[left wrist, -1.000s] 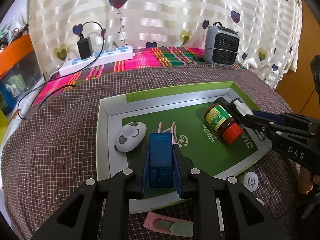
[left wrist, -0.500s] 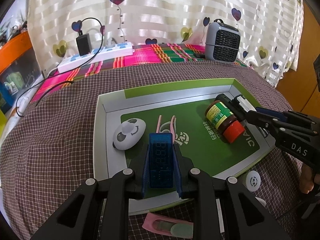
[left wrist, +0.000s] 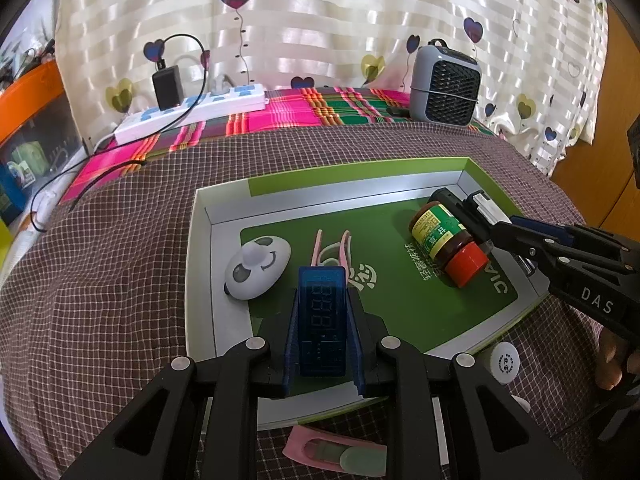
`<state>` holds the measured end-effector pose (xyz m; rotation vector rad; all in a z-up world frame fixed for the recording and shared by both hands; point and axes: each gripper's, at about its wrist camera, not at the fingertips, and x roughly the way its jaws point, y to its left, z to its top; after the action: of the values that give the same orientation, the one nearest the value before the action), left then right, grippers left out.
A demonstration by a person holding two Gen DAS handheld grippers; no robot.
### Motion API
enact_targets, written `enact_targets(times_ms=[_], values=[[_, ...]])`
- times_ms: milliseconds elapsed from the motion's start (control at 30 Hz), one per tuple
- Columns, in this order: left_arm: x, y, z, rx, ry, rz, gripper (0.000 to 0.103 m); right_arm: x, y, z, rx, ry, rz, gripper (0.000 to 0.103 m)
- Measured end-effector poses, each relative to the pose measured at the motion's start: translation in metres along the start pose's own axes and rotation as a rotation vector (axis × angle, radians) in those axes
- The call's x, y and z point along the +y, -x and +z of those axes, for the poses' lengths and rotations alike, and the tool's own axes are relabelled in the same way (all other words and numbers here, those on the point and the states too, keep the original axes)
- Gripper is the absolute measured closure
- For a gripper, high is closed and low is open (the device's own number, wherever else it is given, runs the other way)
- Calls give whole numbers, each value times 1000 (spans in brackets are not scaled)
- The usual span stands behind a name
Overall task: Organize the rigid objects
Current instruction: 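Lower the USB stick and silver case into the box and open both tools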
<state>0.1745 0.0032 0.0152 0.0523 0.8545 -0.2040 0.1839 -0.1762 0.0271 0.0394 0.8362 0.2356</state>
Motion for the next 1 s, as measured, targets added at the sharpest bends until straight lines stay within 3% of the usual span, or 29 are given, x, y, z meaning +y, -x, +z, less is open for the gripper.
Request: enact_targets(times_ms=[500,667,1000], values=[[-1,2,0,-5,0,-7,74,2,1,-1,-16,-4,19,79],[0,4,-1,-6,5,-9,73,2,2,-1,-21,-8,26,67],[-1,8,-1,-13,5,-8,72,4,3,-1,-22,-6,18,66]])
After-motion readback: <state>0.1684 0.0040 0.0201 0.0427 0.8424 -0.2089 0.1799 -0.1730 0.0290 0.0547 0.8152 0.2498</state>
